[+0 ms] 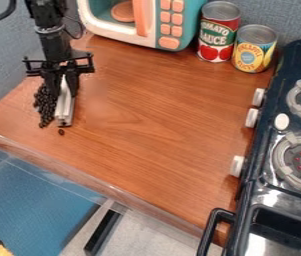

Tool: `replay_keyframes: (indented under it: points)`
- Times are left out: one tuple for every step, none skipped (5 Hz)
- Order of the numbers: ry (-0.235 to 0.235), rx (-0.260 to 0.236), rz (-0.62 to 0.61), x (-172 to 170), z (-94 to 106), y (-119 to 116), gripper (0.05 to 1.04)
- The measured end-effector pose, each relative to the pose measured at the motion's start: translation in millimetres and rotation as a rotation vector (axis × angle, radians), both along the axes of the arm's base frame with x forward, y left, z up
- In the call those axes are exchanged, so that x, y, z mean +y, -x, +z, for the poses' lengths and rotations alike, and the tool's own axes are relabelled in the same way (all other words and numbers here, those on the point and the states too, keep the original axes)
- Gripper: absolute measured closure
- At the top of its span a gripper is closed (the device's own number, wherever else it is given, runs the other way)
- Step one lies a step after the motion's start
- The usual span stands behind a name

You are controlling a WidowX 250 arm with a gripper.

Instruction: Sweep into pile

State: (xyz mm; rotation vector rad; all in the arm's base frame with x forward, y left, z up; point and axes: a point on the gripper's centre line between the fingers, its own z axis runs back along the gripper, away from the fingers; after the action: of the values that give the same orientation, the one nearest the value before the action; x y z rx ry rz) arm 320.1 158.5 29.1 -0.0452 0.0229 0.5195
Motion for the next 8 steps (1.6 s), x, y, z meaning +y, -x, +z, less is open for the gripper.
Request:
replay_keyframes:
  points:
    - [0.04, -0.027, -0.011, -12.6, 11.7, -2.7, 0.746]
    - [0.059, -0.043, -0.069, -33.6, 21.2, -0.7, 0.746]
    - [0.063, -0.013, -0.229, -66.8, 9.8, 7.2, 0.746]
    - [0.037, 0.011, -0.356, -85.0, -0.3, 17.5, 0.746]
    - [-0.005, 0.015, -0.535, -95.1, -4.9, 22.8, 0.746]
    - [-0.024, 0.054, -0.694, -97.6, -4.6, 26.5, 0.746]
    - [-0.027, 0.079, -0.794, -94.1, -2.8, 29.4, 0.746]
    - [-0.029, 0.07, -0.828, -80.9, -3.0, 30.9, 0.746]
